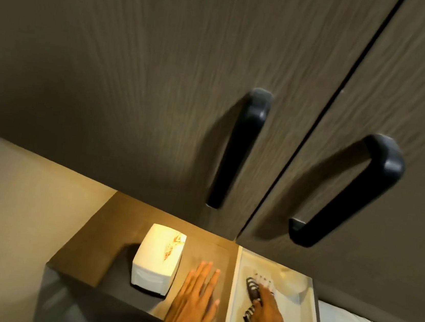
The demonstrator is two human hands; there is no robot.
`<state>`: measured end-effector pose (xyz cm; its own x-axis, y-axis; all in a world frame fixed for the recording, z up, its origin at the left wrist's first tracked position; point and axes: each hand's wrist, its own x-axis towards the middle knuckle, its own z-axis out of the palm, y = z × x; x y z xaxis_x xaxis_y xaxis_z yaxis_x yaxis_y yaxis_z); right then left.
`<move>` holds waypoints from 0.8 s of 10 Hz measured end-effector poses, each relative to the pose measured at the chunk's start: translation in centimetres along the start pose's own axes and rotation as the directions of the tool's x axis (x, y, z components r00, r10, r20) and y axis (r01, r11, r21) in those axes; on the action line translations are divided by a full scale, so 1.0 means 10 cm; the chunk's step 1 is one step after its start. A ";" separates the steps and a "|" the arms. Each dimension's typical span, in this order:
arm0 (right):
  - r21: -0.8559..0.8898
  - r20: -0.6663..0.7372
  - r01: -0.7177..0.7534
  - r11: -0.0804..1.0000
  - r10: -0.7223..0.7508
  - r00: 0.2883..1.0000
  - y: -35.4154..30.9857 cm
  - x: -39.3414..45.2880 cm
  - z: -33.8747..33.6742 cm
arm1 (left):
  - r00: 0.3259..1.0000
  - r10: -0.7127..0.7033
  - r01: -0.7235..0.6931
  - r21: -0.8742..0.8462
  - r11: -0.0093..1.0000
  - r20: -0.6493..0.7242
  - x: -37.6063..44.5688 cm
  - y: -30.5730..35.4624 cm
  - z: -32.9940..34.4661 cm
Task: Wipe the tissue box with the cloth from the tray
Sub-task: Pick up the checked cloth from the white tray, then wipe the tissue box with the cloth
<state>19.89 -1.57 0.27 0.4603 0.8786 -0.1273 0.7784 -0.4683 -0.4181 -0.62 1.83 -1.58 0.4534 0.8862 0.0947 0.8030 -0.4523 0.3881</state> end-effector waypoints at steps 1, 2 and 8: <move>0.140 -0.216 -0.055 0.989 0.084 0.973 -0.28 -0.06 -0.19 | 0.981 0.075 -0.110 -0.193 0.975 -0.180 0.00 -0.07 -0.46; 0.231 -0.407 0.119 0.966 -0.016 0.913 -0.73 -0.14 -0.35 | 0.981 -0.007 -0.004 -0.058 0.998 -0.196 0.07 -0.47 -0.87; 0.140 -0.083 0.323 0.936 -0.314 0.946 -2.55 0.07 0.51 | 0.967 -0.247 0.247 0.001 0.969 -0.058 0.28 -1.41 -0.95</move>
<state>-1.80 11.45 6.30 0.2262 0.9703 0.0856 0.8177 -0.1414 -0.5580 -14.35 11.60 1.97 0.2181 0.9747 0.0491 0.8905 -0.2194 0.3986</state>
